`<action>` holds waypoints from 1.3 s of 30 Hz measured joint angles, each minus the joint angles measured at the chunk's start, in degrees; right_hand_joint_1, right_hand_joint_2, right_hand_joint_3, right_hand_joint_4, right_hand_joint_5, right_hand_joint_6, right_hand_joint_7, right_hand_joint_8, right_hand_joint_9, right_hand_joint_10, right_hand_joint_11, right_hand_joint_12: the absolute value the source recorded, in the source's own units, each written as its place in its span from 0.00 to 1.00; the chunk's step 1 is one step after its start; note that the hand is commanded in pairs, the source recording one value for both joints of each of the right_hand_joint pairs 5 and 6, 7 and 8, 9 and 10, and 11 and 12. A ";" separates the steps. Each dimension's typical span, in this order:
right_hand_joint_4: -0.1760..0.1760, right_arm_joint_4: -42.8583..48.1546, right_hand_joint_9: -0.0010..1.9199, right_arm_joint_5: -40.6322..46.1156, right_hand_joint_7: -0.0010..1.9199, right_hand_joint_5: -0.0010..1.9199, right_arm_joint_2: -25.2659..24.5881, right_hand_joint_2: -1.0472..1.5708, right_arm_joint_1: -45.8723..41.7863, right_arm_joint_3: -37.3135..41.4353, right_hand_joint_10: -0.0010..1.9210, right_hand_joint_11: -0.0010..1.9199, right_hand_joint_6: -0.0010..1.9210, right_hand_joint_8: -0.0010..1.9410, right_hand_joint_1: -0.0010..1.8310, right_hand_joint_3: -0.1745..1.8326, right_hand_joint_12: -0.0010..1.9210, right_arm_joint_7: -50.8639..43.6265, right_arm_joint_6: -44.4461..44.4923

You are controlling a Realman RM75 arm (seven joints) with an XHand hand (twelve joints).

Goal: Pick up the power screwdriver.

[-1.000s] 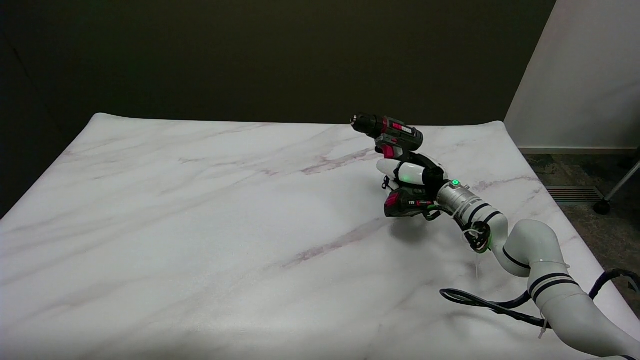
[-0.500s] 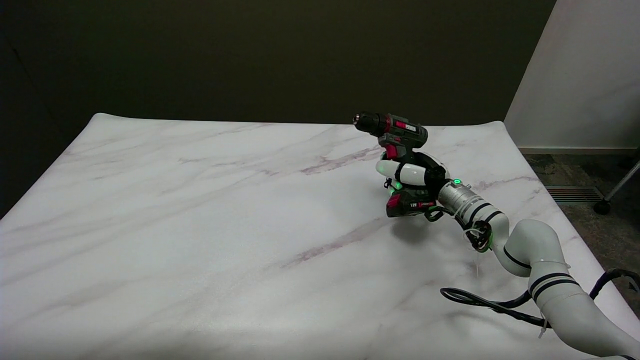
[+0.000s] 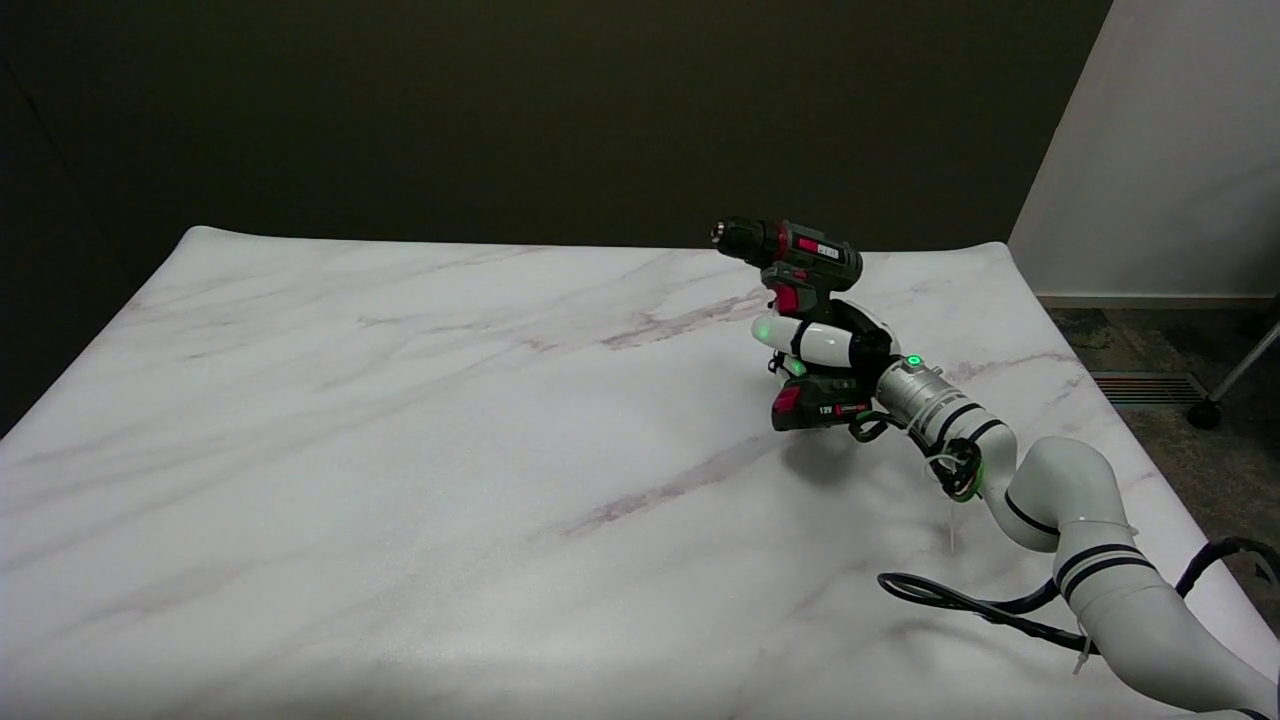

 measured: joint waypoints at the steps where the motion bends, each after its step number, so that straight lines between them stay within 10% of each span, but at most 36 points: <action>1: 0.64 0.00 1.00 -0.03 1.00 1.00 -0.02 0.88 0.03 0.00 1.00 1.00 1.00 0.99 0.70 0.23 1.00 0.00 0.02; 10: 0.60 -0.24 1.00 -0.25 1.00 1.00 -0.18 0.48 0.29 0.02 1.00 1.00 1.00 0.99 0.64 0.34 1.00 0.00 0.33; 11: 0.99 -0.36 1.00 -0.25 1.00 1.00 -0.20 0.42 0.36 0.02 1.00 1.00 1.00 0.99 0.61 0.35 1.00 0.00 0.37; 23: 1.00 -1.72 1.00 0.78 1.00 1.00 -0.52 0.31 0.87 -0.10 1.00 1.00 1.00 0.99 0.58 0.26 1.00 0.00 0.38; 24: 0.99 -1.78 1.00 0.84 1.00 1.00 -0.56 0.31 0.91 -0.10 1.00 1.00 1.00 0.99 0.58 0.26 1.00 0.00 0.38; 25: 0.56 -1.84 1.00 0.89 1.00 1.00 -0.62 0.32 0.95 -0.10 1.00 1.00 1.00 0.99 0.58 0.24 1.00 0.00 0.37; 39: 0.52 -2.34 1.00 4.21 1.00 1.00 -1.48 0.49 0.98 -0.14 1.00 1.00 1.00 0.99 0.55 0.37 1.00 0.03 1.98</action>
